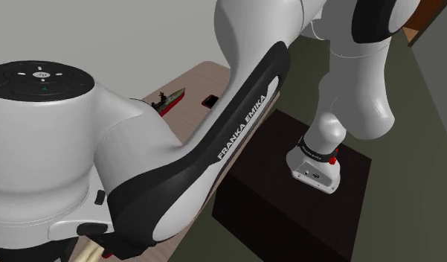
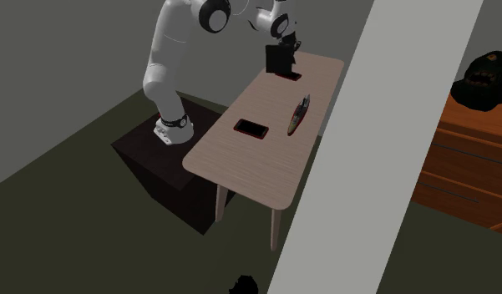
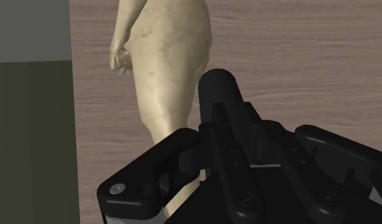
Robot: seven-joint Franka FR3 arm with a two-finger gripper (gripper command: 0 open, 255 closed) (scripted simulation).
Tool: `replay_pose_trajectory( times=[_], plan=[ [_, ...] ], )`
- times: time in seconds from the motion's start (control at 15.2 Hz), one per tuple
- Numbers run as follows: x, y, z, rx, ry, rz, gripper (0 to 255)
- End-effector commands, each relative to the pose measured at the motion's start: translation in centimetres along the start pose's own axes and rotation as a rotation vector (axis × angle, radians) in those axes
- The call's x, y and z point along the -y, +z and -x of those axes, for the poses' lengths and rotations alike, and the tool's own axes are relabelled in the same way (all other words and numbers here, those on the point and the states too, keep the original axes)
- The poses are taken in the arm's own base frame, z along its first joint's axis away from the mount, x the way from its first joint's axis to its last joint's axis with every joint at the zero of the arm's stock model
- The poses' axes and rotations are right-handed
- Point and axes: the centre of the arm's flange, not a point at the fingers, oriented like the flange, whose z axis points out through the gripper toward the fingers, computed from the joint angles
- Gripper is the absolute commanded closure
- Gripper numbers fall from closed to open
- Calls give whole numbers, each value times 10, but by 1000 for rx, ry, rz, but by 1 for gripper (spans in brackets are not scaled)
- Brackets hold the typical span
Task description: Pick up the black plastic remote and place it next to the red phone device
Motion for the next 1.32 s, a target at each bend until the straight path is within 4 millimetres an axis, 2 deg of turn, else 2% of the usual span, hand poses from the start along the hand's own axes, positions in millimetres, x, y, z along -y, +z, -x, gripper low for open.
replay_pose_trajectory(
  times=[0.0,0.4,0.46,0.53,0.59,0.66,0.73,0.79,1.06,1.25],
  plan=[
    [-25,39,-32,-223,-2,94,255],
    [-25,39,-32,-223,-2,94,255],
    [-22,40,-33,-223,-3,95,0],
    [-37,34,-34,-225,-3,88,0],
    [-52,40,-31,-228,-2,78,0],
    [-59,32,-24,-232,-1,71,0],
    [-55,37,-20,-232,-1,72,0],
    [-25,39,-32,-223,-2,94,0],
    [-20,-9,-21,-223,-2,94,0],
    [-20,-9,-21,-223,-2,94,0]
  ],
)
